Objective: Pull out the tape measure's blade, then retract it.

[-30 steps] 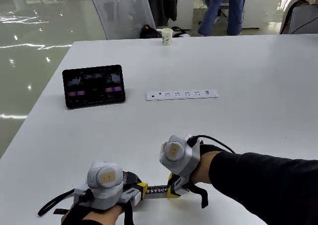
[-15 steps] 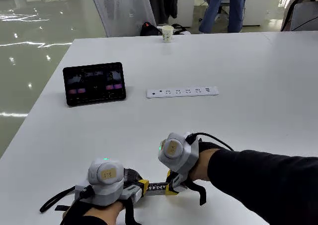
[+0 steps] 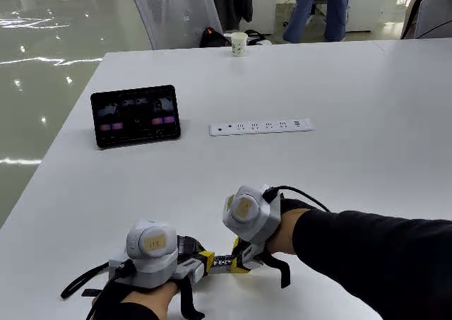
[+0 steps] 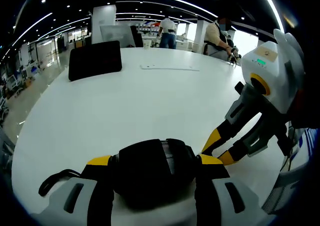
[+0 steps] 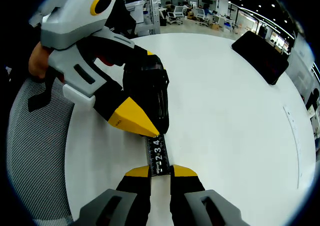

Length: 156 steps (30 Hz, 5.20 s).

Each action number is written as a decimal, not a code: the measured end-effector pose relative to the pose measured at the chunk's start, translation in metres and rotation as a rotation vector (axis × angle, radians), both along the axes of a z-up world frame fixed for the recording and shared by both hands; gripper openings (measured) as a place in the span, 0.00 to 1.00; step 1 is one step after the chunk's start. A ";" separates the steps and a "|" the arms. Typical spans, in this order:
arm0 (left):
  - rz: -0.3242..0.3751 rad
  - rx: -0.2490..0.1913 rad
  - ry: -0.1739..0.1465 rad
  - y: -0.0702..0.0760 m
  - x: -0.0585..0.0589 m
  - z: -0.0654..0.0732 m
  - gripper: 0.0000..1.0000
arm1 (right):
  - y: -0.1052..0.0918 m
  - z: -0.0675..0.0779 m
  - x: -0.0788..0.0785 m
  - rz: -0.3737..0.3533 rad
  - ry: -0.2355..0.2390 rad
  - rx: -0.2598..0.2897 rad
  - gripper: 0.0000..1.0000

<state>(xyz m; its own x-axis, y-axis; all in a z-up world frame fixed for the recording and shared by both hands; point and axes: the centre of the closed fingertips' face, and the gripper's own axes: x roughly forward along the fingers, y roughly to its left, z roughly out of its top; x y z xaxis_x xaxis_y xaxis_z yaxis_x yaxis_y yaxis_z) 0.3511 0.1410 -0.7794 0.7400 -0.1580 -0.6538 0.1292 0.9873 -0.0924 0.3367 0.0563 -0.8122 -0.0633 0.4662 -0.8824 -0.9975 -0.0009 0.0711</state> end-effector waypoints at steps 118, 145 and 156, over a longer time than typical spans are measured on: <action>0.006 -0.032 0.005 0.000 -0.001 0.001 0.63 | 0.040 0.002 -0.008 0.002 -0.017 0.110 0.13; -0.210 -0.065 -0.006 0.006 -0.002 0.006 0.80 | -0.006 0.023 -0.002 -0.212 -0.035 0.249 0.20; -0.366 -0.154 -0.009 -0.003 -0.022 0.015 0.99 | -0.045 0.039 -0.006 -0.299 -0.055 0.298 0.27</action>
